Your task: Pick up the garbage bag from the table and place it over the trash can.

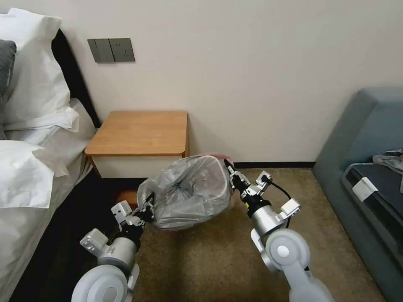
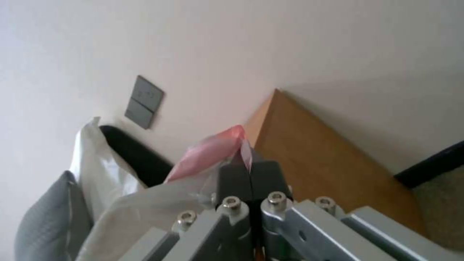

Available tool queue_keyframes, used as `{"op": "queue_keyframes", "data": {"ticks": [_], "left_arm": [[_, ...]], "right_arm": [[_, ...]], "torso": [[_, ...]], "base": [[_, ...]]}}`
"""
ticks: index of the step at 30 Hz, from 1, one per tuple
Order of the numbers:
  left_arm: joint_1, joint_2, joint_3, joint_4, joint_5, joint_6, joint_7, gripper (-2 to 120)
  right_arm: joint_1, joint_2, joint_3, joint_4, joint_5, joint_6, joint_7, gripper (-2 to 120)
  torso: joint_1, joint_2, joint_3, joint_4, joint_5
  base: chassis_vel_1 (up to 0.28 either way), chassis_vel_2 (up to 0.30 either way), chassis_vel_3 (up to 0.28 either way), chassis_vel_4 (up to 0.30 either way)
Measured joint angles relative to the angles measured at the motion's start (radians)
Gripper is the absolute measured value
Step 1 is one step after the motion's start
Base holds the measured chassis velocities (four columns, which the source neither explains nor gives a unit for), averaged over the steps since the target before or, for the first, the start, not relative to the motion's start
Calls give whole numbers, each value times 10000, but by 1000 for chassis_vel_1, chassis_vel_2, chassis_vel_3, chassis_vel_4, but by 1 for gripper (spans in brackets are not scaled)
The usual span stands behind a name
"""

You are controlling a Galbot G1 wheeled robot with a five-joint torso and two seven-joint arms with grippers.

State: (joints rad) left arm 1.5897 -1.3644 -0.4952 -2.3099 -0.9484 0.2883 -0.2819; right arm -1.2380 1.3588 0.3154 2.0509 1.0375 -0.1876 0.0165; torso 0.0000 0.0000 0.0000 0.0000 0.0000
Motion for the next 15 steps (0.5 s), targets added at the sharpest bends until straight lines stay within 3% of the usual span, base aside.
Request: {"op": "queue_keyframes", "data": {"ticks": [6,15], "left_arm": [[152,-41,-64,-35,28,83,590,5],[-29,-97,-153,20,-337,-59,610,5]], "right_arm": [[168,-279,88,-447,-269,-143,217,0],[-325,-437,154,-398,-513,-211,294,0]], "torso": [[0,0,0,0,1],[0,0,0,-1,1]], "base": [[0,0,0,0],[0,0,0,0]]}}
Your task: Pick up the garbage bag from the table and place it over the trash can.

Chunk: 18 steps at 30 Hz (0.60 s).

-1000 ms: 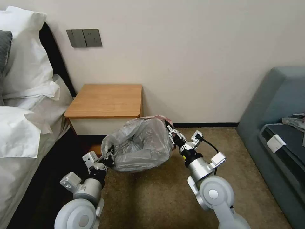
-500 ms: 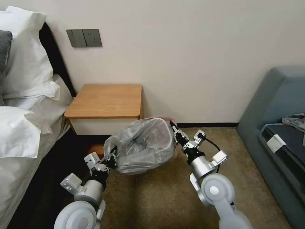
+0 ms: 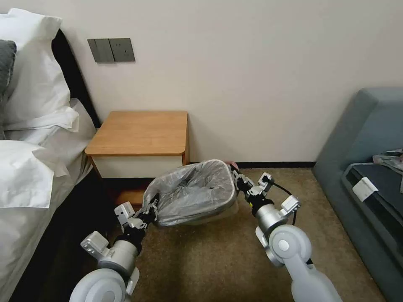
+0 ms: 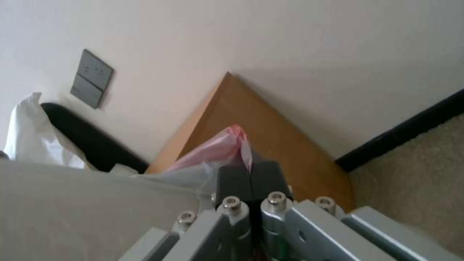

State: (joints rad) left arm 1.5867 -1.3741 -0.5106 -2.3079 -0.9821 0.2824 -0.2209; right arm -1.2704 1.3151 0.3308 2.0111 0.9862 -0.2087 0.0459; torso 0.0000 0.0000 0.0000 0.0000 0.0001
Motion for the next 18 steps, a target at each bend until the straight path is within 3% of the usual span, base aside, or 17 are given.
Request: {"op": "queue_keyframes", "data": {"ticks": [11,18], "left_arm": [[-202,-56,-95,78,-768,51,-194,5],[-320,-7,-179,333,-616,73,-222,5]], "right_arm": [[-299,52,-32,196,-194,39,-5,0],[-676,-163,166,666,-65,109,-2,22]], "torso": [[0,0,0,1,0],[0,0,0,0,0]], "base": [[0,0,0,0],[0,0,0,0]]}}
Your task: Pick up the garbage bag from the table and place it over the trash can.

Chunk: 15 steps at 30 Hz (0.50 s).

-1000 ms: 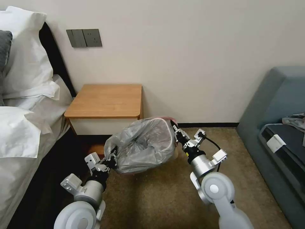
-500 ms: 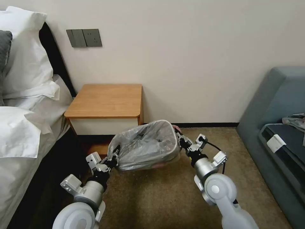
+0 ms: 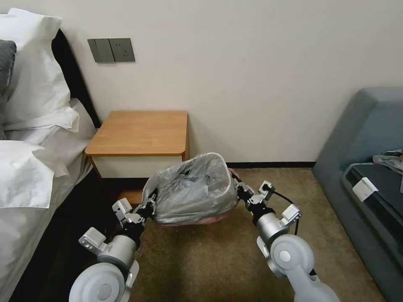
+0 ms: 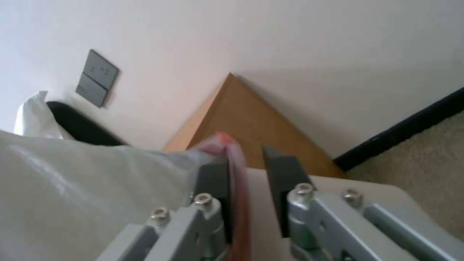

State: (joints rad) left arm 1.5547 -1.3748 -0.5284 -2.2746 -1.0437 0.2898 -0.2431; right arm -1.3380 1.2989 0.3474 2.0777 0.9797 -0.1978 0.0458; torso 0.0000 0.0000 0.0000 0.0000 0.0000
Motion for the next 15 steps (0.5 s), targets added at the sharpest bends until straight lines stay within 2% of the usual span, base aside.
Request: {"op": "queue_keyframes", "data": {"ticks": [2,3,5,7,10,11,13,15], "left_arm": [[-119,30,-27,136,109,-10,-78,5],[-119,30,-27,136,109,-10,-78,5],[-220,22,-27,275,181,-32,-193,5],[-244,14,-27,312,191,-40,-226,5],[-255,14,2,403,439,-56,-279,5],[-255,14,2,403,439,-56,-279,5],[-223,70,45,474,873,-91,-228,5],[-197,104,62,497,1104,-93,-162,5]], "right_arm": [[-326,-103,138,273,20,7,-24,31],[-326,-103,138,273,20,7,-24,31],[-646,-146,256,482,56,21,-58,43],[-730,-146,304,514,53,46,-64,46],[-870,-198,505,873,82,138,-32,61],[-870,-198,505,873,82,138,-32,61],[-703,-497,530,1490,259,135,73,73],[-548,-711,484,1781,369,96,87,76]], "torso": [[0,0,0,0,0],[0,0,0,0,0],[0,0,0,-1,-1],[0,0,0,0,0],[0,0,0,-1,1],[0,0,0,-1,1],[0,0,0,-1,1],[0,0,0,-1,0]], "base": [[0,0,0,0],[0,0,0,0],[0,0,0,0],[0,0,0,0],[0,0,0,0],[0,0,0,0],[0,0,0,0],[0,0,0,0]]}}
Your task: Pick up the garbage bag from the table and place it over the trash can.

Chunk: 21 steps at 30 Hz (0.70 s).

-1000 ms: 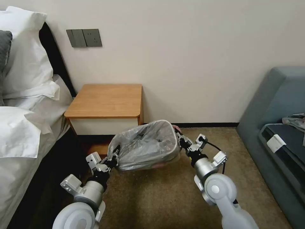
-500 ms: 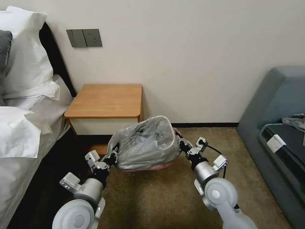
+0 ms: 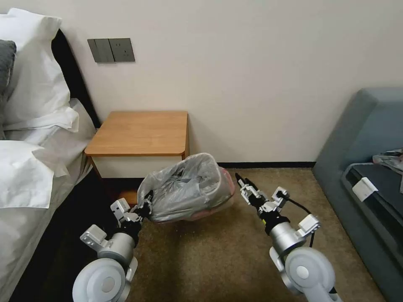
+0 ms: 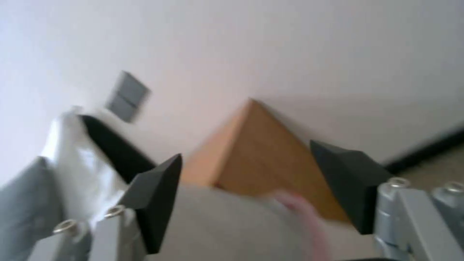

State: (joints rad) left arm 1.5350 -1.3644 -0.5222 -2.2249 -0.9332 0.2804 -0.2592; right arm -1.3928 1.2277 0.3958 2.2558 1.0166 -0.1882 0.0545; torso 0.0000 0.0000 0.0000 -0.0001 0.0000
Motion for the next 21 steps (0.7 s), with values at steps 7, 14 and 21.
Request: {"op": "queue_keyframes", "data": {"ticks": [7,14,21], "left_arm": [[245,301,113,128,1650,-222,765,5],[191,657,203,380,3480,-700,1860,5],[322,762,177,373,4818,-1055,2387,5]], "right_arm": [[1183,-1798,-683,600,-1290,-509,-1835,99],[3419,-3629,-2563,-347,-3236,-890,-3214,82],[5382,-4115,-5015,-928,-5160,-1127,-3675,59]], "torso": [[0,0,0,2,0],[0,0,2,2,2],[0,0,2,3,0]], "base": [[0,0,0,0],[0,0,0,0],[0,0,0,0]]}}
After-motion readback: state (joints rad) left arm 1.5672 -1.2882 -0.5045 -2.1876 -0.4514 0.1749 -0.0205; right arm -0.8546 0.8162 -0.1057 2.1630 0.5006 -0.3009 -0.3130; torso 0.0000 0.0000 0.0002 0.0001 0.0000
